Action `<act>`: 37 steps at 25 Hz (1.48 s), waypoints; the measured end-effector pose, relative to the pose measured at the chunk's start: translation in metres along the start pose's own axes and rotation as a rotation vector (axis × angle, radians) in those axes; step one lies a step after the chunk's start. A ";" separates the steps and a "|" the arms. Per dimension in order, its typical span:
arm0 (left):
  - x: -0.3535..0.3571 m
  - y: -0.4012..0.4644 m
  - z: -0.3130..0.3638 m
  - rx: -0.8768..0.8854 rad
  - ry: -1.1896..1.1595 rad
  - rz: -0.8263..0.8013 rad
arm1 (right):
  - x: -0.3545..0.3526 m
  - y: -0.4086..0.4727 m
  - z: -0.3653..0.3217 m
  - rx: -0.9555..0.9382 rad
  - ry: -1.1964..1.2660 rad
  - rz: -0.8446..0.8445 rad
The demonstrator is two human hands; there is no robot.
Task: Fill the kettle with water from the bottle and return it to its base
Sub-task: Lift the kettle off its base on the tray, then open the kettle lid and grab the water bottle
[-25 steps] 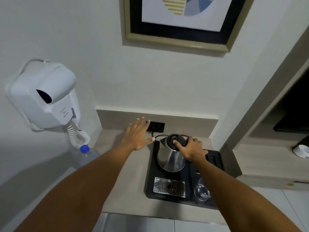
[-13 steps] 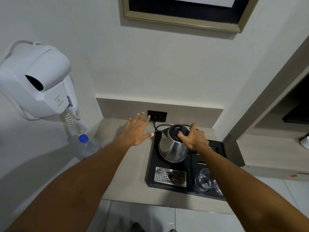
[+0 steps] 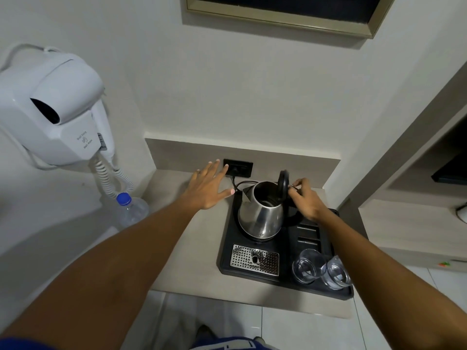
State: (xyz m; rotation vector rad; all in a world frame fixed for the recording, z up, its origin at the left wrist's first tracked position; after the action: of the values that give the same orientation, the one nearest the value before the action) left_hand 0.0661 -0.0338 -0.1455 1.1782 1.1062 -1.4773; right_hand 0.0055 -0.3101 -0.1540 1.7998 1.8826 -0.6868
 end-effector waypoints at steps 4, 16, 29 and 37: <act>0.003 -0.003 -0.008 -0.035 -0.038 -0.020 | -0.002 -0.013 0.020 0.063 0.249 -0.018; -0.020 -0.027 -0.027 -0.032 -0.037 0.062 | 0.017 -0.010 0.019 0.216 0.465 -0.029; -0.065 -0.069 -0.118 -0.172 -0.054 0.247 | 0.130 0.051 -0.083 0.124 0.544 -0.191; -0.077 -0.108 -0.175 -0.246 -0.098 0.343 | 0.200 0.062 -0.078 0.177 0.504 -0.289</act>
State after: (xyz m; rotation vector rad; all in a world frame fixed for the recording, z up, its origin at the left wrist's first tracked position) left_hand -0.0014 0.1657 -0.0836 1.0501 0.9347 -1.0906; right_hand 0.0591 -0.1044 -0.2218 1.9658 2.5184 -0.5407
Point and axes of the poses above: each hand's wrist, its own y-axis towards the middle knuckle, its own x-axis out of the palm, z = x × y, the point moved 10 cm from there along y, towards the middle knuckle, and after that the axes turned 13 degrees about -x, right-handed, at the moved point
